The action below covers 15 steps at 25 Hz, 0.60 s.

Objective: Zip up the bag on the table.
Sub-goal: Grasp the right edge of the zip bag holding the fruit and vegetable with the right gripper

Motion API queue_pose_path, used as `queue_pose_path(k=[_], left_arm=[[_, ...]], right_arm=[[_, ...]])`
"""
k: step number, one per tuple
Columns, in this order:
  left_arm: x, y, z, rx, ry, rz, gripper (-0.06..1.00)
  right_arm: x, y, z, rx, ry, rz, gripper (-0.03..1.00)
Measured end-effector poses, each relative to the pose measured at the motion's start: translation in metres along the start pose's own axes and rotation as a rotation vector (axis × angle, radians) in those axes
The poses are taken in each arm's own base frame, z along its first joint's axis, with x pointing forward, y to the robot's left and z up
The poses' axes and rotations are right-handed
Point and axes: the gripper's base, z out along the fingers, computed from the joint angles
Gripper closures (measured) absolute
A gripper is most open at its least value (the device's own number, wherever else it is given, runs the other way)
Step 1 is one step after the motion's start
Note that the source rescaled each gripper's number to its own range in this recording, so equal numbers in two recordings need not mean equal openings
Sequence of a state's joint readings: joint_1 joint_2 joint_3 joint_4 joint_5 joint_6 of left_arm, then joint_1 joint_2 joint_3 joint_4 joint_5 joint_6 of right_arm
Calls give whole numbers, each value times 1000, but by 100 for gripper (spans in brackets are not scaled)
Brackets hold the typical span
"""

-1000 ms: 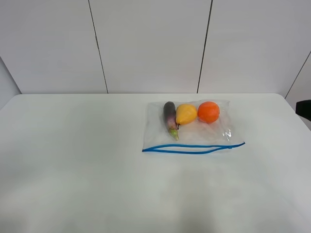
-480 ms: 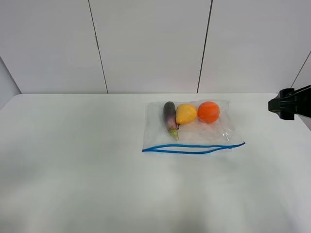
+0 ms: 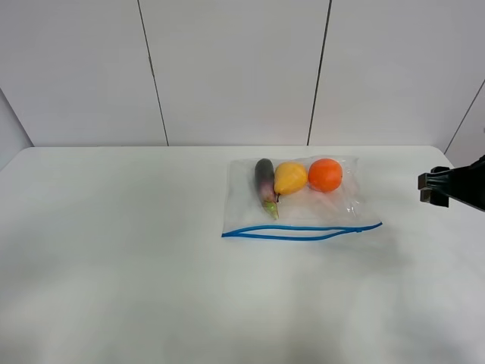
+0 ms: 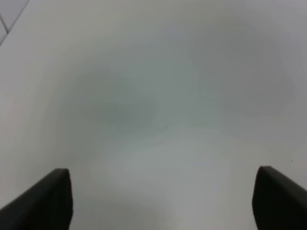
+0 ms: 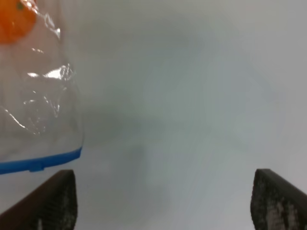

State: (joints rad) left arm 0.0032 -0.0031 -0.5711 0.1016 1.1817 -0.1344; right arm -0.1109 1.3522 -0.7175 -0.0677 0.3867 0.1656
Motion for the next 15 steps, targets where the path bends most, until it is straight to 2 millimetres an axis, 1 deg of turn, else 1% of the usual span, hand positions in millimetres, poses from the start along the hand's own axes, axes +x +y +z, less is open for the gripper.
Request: queue_pose_path(k=[6, 9, 15], left_arm=[[0, 0, 0, 0, 0, 0, -6], [0, 0, 0, 0, 0, 0, -6], [0, 0, 0, 0, 0, 0, -6]], right_arm=[[12, 3, 35, -20, 135, 42, 14], [18, 4, 51, -31, 187, 33, 14], [17, 8, 73, -63, 207, 68, 14]])
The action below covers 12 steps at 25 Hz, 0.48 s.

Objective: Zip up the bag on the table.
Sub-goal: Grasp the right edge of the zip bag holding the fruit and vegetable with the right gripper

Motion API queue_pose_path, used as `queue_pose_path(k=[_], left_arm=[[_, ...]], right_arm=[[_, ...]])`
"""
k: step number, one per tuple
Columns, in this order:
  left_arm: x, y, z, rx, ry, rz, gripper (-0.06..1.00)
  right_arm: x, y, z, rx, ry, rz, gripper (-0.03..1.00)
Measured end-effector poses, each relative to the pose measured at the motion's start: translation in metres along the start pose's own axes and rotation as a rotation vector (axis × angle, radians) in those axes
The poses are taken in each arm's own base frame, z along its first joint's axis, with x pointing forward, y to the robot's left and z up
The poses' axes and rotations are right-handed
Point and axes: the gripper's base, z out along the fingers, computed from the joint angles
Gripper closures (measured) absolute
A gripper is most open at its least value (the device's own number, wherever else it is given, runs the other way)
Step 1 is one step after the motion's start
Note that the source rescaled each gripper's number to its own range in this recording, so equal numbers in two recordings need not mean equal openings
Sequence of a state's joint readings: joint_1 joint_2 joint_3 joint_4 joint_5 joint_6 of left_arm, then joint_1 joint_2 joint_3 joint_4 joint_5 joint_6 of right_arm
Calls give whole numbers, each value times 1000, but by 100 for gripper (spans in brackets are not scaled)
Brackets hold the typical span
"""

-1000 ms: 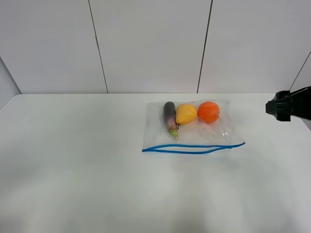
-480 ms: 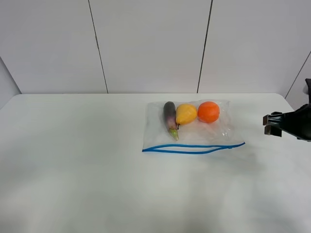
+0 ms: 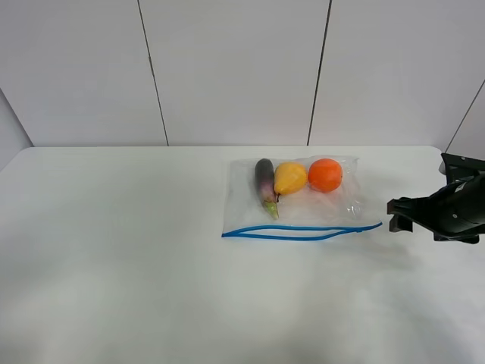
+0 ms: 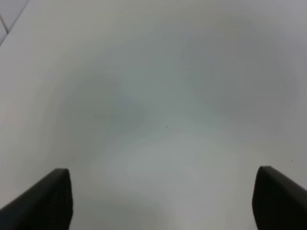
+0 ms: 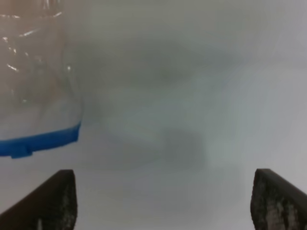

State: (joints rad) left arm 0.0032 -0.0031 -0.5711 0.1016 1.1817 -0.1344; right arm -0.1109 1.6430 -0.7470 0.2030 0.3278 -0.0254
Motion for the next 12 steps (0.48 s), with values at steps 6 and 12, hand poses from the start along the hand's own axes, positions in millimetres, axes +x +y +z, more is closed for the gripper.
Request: queue_pose_path(k=[6, 12], left_arm=[[0, 0, 0, 0, 0, 0, -6], [0, 0, 0, 0, 0, 0, -6]], right_arm=[[-21, 13, 14, -105, 59, 53, 14], [-40, 17, 20, -208, 114, 164, 14]])
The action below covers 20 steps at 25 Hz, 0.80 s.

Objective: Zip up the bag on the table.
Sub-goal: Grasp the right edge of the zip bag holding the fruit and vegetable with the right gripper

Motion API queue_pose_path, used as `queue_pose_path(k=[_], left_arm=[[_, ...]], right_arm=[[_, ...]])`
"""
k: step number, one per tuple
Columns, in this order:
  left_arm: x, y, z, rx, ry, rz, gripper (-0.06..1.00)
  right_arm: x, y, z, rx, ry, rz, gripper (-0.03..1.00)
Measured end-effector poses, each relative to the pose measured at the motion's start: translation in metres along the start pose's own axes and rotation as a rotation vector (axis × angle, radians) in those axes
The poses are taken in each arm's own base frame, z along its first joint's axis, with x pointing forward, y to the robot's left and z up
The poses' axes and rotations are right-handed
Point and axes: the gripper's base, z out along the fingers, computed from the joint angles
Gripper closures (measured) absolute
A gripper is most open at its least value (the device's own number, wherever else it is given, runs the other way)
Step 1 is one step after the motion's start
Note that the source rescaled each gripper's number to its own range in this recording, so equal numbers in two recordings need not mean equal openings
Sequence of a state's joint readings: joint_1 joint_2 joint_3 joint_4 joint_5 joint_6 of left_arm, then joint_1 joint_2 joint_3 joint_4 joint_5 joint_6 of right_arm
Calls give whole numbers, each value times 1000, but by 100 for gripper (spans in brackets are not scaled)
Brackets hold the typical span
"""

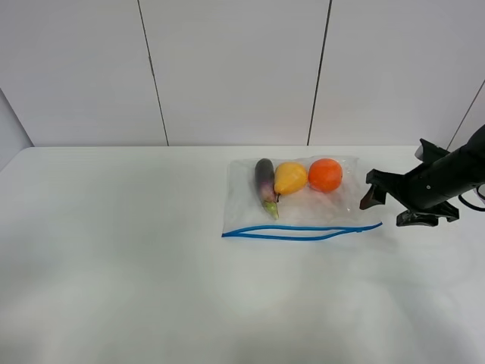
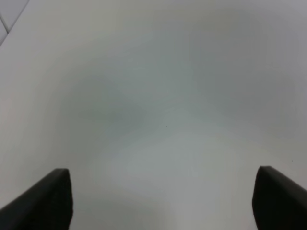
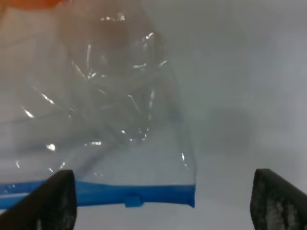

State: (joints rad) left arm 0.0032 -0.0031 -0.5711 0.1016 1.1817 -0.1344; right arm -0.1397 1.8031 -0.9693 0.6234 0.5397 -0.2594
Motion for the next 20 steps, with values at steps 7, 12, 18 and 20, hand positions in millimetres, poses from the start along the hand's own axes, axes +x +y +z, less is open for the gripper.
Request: queue_pose_path(k=[7, 12, 18, 20], left_arm=[[0, 0, 0, 0, 0, 0, -6], [0, 0, 0, 0, 0, 0, -6], [0, 0, 0, 0, 0, 0, -6], [0, 0, 0, 0, 0, 0, -6]], right_arm=[[-5, -14, 1, -44, 21, 90, 14], [0, -18, 15, -134, 115, 147, 14], [-1, -20, 20, -161, 111, 130, 15], [-1, -20, 20, -159, 108, 121, 17]])
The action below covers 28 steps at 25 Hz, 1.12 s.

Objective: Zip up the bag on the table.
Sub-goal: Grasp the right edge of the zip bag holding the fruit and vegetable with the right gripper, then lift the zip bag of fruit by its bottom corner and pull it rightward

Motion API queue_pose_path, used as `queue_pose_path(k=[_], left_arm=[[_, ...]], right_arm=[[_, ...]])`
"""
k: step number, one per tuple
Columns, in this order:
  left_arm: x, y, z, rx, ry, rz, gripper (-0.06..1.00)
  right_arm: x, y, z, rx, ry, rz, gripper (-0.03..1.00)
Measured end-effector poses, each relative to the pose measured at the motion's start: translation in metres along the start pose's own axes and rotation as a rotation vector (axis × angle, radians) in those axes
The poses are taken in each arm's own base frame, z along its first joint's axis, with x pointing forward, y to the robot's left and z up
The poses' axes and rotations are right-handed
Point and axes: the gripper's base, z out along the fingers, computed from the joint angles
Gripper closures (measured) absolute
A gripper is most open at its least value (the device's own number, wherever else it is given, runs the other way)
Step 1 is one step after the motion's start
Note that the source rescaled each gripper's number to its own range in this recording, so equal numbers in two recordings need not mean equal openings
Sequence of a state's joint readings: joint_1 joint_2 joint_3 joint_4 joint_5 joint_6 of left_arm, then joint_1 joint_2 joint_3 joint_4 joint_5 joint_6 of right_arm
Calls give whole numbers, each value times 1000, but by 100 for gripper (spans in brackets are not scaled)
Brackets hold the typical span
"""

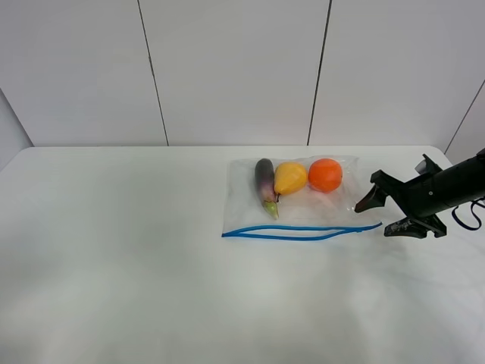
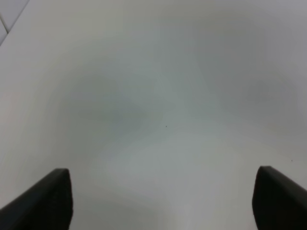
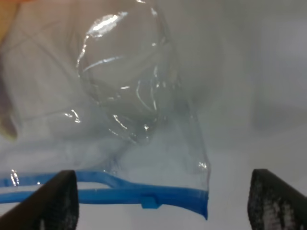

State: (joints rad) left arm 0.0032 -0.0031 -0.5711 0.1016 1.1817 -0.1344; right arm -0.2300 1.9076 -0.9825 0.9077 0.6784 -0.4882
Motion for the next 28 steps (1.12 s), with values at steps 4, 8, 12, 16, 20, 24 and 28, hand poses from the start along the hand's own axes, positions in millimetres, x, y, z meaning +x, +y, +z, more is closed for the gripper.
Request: queue_pose_path(k=[4, 8, 12, 16, 20, 24, 28], left_arm=[[0, 0, 0, 0, 0, 0, -6], [0, 0, 0, 0, 0, 0, -6], [0, 0, 0, 0, 0, 0, -6], [0, 0, 0, 0, 0, 0, -6], [0, 0, 0, 0, 0, 0, -6], [0, 0, 0, 0, 0, 0, -6], [0, 0, 0, 0, 0, 0, -6]], right_arm=[[-1, -2, 2, 11, -11, 0, 22], [-2, -2, 2, 11, -14, 2, 32], [-2, -2, 2, 13, -17, 2, 41], [-2, -2, 2, 13, -18, 2, 49], [-2, -2, 2, 14, -20, 3, 70], [-2, -3, 2, 14, -20, 5, 92], [-2, -3, 2, 14, -20, 5, 96]])
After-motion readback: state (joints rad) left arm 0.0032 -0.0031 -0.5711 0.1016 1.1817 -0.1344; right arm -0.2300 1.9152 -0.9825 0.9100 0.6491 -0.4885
